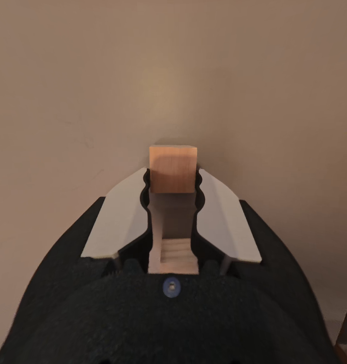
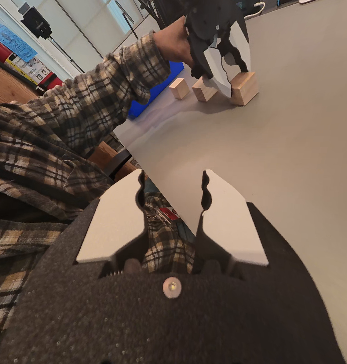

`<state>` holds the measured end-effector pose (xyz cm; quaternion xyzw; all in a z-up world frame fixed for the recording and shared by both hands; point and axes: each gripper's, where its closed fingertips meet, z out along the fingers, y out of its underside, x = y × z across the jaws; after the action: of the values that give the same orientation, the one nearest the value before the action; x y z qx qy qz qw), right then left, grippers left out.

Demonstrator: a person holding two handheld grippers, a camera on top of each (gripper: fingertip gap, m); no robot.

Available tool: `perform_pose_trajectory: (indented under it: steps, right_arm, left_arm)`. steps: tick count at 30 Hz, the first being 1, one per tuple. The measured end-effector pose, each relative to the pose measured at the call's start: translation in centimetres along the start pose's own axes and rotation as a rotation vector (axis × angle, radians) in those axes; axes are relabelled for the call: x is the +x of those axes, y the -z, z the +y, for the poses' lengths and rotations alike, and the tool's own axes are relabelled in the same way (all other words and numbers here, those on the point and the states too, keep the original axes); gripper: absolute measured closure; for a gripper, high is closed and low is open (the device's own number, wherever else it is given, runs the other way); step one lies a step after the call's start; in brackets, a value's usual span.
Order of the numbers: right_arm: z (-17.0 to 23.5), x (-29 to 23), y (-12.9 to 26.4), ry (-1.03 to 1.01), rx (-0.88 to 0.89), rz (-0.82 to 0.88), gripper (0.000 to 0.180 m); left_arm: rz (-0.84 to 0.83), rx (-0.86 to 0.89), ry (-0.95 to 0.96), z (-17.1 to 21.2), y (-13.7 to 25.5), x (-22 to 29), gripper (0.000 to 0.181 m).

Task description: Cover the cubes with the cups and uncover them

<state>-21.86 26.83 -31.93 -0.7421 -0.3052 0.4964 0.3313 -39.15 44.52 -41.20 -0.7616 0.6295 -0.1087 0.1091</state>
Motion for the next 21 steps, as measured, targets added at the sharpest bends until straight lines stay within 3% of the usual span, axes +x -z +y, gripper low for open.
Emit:
perform_pose_trajectory:
  steps: [6, 12, 17, 21]
  right_arm:
    - [0.1, 0.0, -0.3, -0.002, -0.008, -0.007, 0.124]
    - [-0.3, -0.3, -0.3, 0.011, -0.004, -0.006, 0.123]
    - [-0.3, -0.8, -1.0, 0.025, -0.006, -0.031, 0.123]
    - [-0.1, -1.0, -2.1, 0.025, -0.013, -0.065, 0.123]
  left_arm:
    - [0.016, 0.006, 0.024, -0.1, -0.1, 0.0, 0.137]
    - [-0.083, 0.002, 0.050, 0.5, 1.9, -1.1, 0.092]
    - [-0.216, 0.192, 0.162, 1.9, 12.9, -1.2, 0.088]
    - [-0.428, 0.234, 0.299, 9.3, 22.6, -0.2, 0.096]
